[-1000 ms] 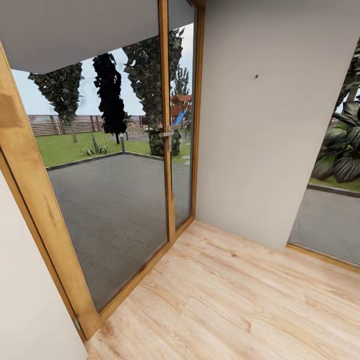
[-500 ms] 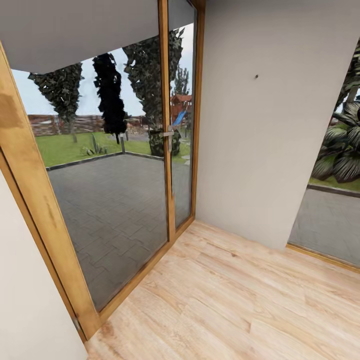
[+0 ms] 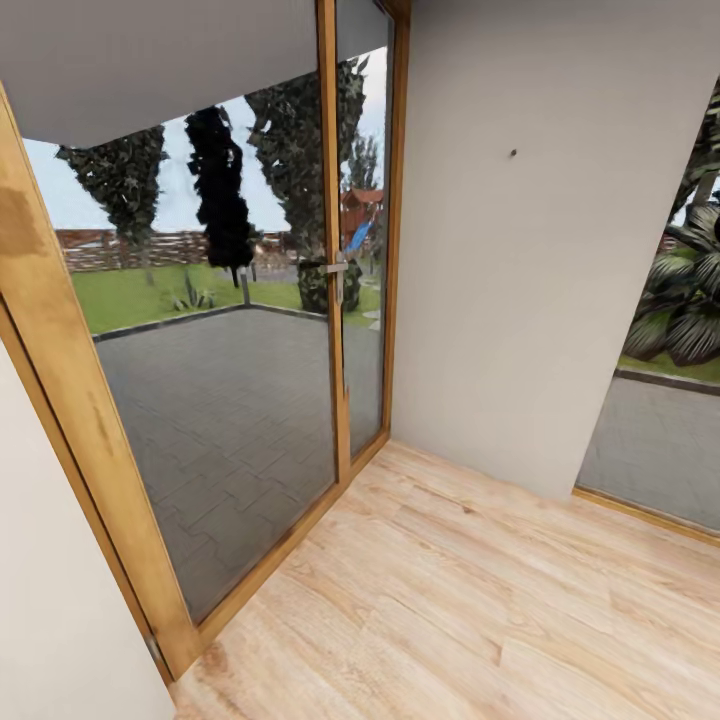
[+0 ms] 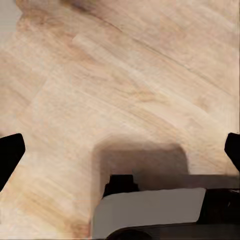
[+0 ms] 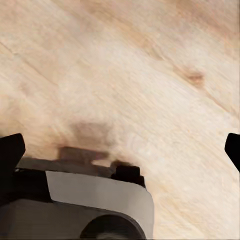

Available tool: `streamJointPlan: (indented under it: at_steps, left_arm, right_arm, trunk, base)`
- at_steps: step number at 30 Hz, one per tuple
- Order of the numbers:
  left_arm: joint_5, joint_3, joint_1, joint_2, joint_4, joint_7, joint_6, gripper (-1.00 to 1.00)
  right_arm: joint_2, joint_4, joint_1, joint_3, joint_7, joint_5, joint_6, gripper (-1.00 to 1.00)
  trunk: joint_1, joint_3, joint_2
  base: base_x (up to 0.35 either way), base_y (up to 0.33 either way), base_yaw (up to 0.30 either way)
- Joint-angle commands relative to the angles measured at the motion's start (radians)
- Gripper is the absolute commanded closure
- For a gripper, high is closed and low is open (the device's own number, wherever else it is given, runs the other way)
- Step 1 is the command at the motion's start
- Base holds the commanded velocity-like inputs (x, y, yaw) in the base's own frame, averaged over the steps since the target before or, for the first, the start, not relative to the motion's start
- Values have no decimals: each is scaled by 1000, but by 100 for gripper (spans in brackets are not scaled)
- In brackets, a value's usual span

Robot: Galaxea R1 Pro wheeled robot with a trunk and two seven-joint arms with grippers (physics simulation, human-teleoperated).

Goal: Put the three can of soda from the living room inside the tash can in the kitchen.

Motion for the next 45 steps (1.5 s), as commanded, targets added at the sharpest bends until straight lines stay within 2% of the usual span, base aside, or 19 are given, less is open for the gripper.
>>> streamJointPlan:
  at_steps: [1,3,4,8,12,13,15,16,18,20,23,27,28,29,31,32,34,35,45]
  left_arm:
    - [0,0,3,0,-70,0,-2,-100]
    - [0,-1,7,-1,-200,-1,-3,-100]
    - [1,-3,16,-1,-393,-1,-2,-100]
    - [2,-4,68,-1,-601,-1,-6,-100]
    - [2,-7,132,2,-770,-1,-10,-100]
    - [2,-8,171,5,-890,-1,-13,-100]
    - [2,-8,181,7,-933,0,-14,-100]
    - [2,-8,190,8,-987,0,-22,-100]
    - [2,-8,195,8,-1020,0,-38,-100]
    - [2,-8,220,9,-1076,0,-97,-100]
    - [2,-7,247,10,-1100,0,-167,-100]
    - [1,-3,270,13,-1106,0,-259,-100]
    - [0,-2,273,13,-1103,0,-275,-100]
    - [0,-1,279,14,-1078,1,-306,-100]
    - [-1,0,280,14,-1047,1,-317,-100]
    - [-1,0,281,14,-1004,1,-325,-100]
    - [-1,-1,281,13,-962,1,-330,-100]
    - [-1,-1,282,13,-899,2,-336,-100]
    - [-8,-3,282,12,-846,2,-339,-100]
  right_arm:
    - [-5,-47,2,-2,26,-1,-1,-100]
    - [-15,-129,4,-5,68,-4,1,-100]
    - [-28,-248,5,-8,104,-7,3,-100]
    - [-38,-382,6,-27,130,-9,6,-100]
    - [-42,-541,7,-79,147,-10,10,-100]
    - [-42,-758,33,-119,180,-10,13,-100]
    - [-41,-877,74,-137,195,-10,15,-100]
    - [-39,-1048,146,-183,210,-10,25,-100]
    - [-36,-1132,185,-220,217,-12,32,-100]
    - [-36,-1216,226,-286,248,-19,45,-100]
    - [-41,-1235,240,-350,284,-42,49,-100]
    - [-49,-1197,245,-471,382,-93,46,-100]
    - [-54,-1175,244,-503,416,-107,45,-100]
    - [-75,-1081,234,-584,527,-144,40,-100]
    - [-86,-1015,222,-618,586,-156,29,-100]
    - [-93,-961,210,-640,622,-163,4,-100]
    - [-97,-924,201,-656,645,-169,-19,-100]
    - [-101,-886,191,-678,670,-175,-44,-100]
    - [-98,-853,182,-686,685,-176,-60,-100]
  trunk:
    - [0,0,0]
    - [0,0,0]
    - [0,0,0]
    - [0,0,0]
    - [0,0,0]
    - [0,0,0]
    - [0,0,0]
    - [0,0,0]
    - [0,0,0]
    - [0,0,0]
    - [0,0,0]
    - [0,0,0]
    - [0,0,0]
    - [0,0,0]
    - [0,0,0]
    - [0,0,0]
    - [0,0,0]
    - [0,0,0]
    - [0,0,0]
  base:
    - [0,0,0]
    - [0,0,0]
    - [0,0,0]
    - [0,0,0]
    - [0,0,0]
    - [0,0,0]
    - [0,0,0]
    - [0,0,0]
    - [0,0,0]
    - [0,0,0]
    - [0,0,0]
    - [0,0,0]
    - [0,0,0]
    - [0,0,0]
    - [0,0,0]
    - [0,0,0]
    - [0,0,0]
    - [0,0,0]
    - [0,0,0]
